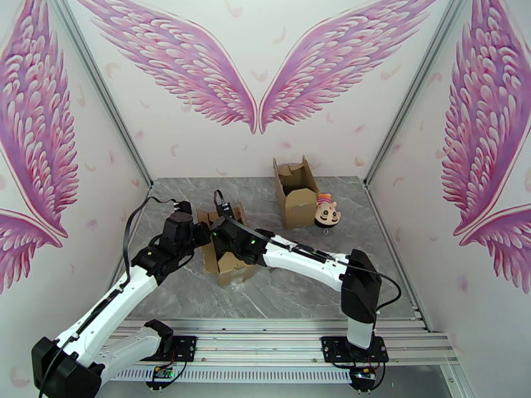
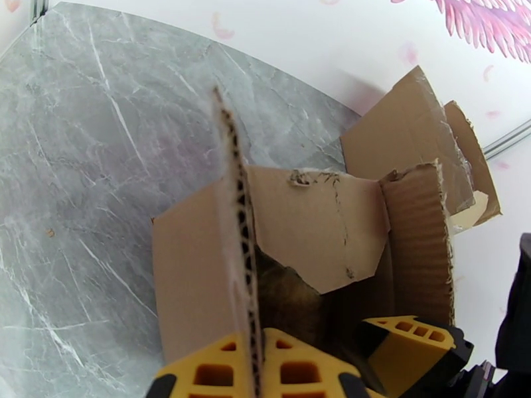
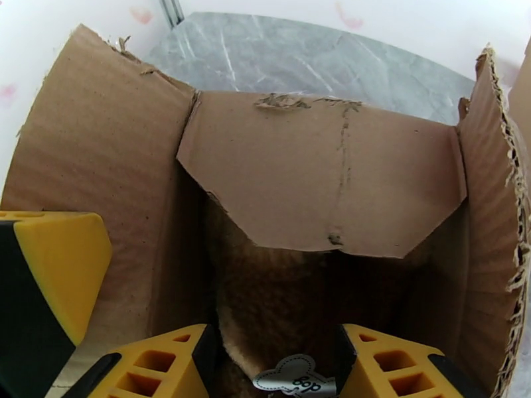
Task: Unpack the express box
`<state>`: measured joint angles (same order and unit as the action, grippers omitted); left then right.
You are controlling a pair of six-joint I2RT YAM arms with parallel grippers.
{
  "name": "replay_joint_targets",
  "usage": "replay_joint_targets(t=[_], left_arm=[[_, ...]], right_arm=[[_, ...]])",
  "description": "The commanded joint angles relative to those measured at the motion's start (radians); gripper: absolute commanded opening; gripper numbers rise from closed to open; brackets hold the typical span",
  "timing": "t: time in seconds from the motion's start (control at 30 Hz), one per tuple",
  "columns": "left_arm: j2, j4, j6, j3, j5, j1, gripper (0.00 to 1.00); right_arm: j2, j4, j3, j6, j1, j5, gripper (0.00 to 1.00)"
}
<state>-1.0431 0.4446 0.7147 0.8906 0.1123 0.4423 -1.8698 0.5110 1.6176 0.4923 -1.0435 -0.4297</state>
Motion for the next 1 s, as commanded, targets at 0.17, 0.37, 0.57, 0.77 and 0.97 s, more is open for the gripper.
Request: replay_joint_targets(t=[0.17, 0.37, 0.57, 0.77, 0.97], left_arm=[[-0.004, 0.006, -0.018, 0.012, 0.009, -0.002, 0.00], [-0.001, 0.029, -0.015, 0.021, 0.047, -0.004, 0.00], [0.017, 0.024, -0.018, -0.005, 0.045, -0.023, 0.00], [0.007, 0.013, -0.019, -0.016, 0.023, -0.034, 0.00], [0.017, 0.004, -0.004, -0.033, 0.013, -0.034, 0.00]], right_arm=[[-0.071, 0.103, 0.057, -0.026, 0.013, -0.105, 0.54], [0.003, 0.152, 0.039, -0.088, 0.018, -0.166, 0.54], [0.154, 0.133, -0.089, -0.096, 0.059, -0.092, 0.62], [0.202, 0.150, -0.121, -0.102, 0.109, -0.027, 0.63], [0.219, 0.241, -0.021, -0.118, 0.125, 0.091, 0.62]])
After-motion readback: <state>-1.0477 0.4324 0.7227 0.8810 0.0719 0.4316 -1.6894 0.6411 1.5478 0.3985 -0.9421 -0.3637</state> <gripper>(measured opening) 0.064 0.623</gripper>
